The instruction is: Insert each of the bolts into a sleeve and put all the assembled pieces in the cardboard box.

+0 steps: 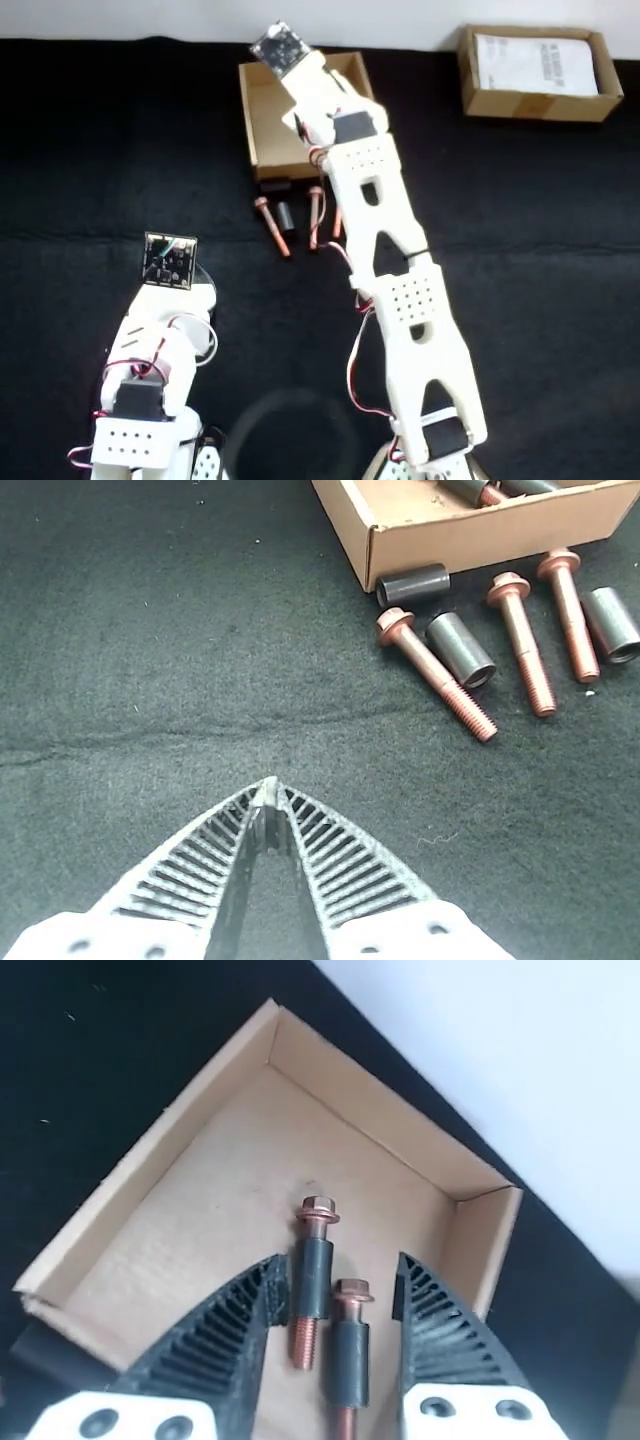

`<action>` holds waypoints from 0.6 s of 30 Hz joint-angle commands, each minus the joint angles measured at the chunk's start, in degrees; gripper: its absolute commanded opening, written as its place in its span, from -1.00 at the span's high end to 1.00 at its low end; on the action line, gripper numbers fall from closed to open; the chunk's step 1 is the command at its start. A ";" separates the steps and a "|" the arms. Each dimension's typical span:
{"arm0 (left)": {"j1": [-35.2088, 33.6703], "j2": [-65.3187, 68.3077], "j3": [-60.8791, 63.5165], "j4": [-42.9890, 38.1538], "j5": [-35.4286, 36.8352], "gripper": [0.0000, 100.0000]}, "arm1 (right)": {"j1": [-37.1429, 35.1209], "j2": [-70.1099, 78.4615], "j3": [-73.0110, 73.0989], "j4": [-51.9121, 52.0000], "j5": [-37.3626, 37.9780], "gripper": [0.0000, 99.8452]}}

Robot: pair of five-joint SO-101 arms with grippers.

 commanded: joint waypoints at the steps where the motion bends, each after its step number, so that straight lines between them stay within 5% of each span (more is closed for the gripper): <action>1: -1.45 -0.04 1.36 -0.18 -0.09 0.98 | 0.04 -1.10 -12.09 9.80 0.53 0.70; 18: -1.71 0.04 1.36 -0.18 -0.09 0.98 | -0.22 -11.12 -18.24 35.38 -15.47 0.70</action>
